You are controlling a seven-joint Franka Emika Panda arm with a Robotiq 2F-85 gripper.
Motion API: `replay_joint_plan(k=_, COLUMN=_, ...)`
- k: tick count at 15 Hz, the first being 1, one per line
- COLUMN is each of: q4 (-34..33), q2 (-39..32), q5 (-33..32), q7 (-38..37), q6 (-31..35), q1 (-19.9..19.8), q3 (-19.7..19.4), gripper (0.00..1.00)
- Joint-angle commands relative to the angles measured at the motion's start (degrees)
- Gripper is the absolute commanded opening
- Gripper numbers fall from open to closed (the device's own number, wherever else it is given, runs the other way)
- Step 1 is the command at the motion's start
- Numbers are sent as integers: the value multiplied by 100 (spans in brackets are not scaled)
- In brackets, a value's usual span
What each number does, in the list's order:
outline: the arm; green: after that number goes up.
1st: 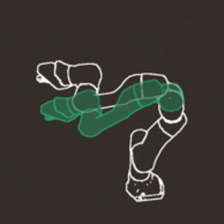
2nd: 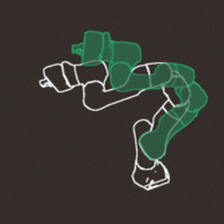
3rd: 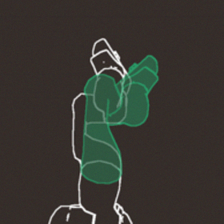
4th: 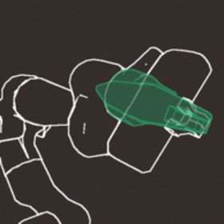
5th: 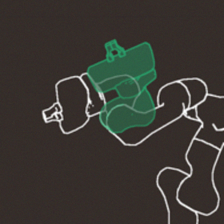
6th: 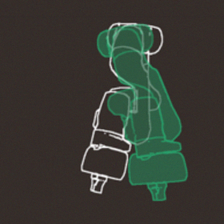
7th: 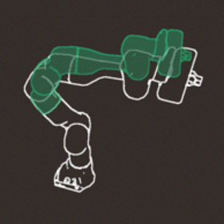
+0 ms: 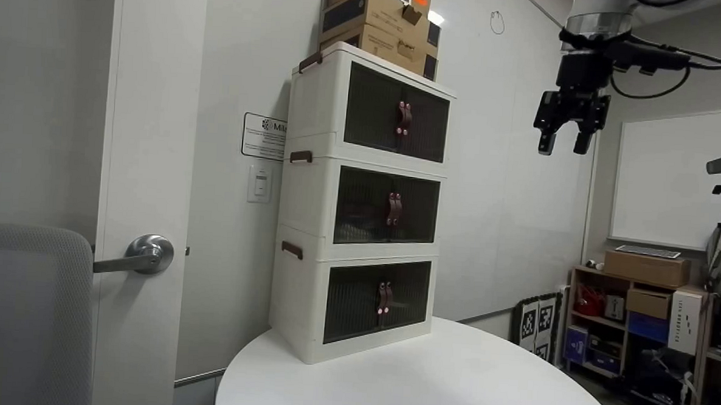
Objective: Open the left and right door of the first cabinet
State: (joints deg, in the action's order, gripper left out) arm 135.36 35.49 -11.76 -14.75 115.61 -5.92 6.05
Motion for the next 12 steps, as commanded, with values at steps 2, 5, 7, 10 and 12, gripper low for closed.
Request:
replay_joint_plan(k=2, q4=-608, q2=-782, q5=-1004, q7=-1443, q6=914, q1=-509, q3=673, gripper=100)
replay_joint_plan(k=5, q4=-1120, q2=-1350, q5=-1943, q7=-2717, q6=1255, q1=-884, q3=1198, gripper=100)
replay_joint_plan(k=7, q4=-1595, q2=-1869, q5=-2752, q7=-3664, q6=1327, q1=-1277, q3=1680, gripper=100)
replay_joint_plan(k=10, q4=-2347, q2=-2587, q5=-4138, q7=-5048, q6=1033, q1=-1730, q3=2339, gripper=100)
replay_joint_plan(k=12, q4=-2778, q2=-3051, q5=-5128, q7=-5961, q6=690, q1=-1929, q3=2750, gripper=100)
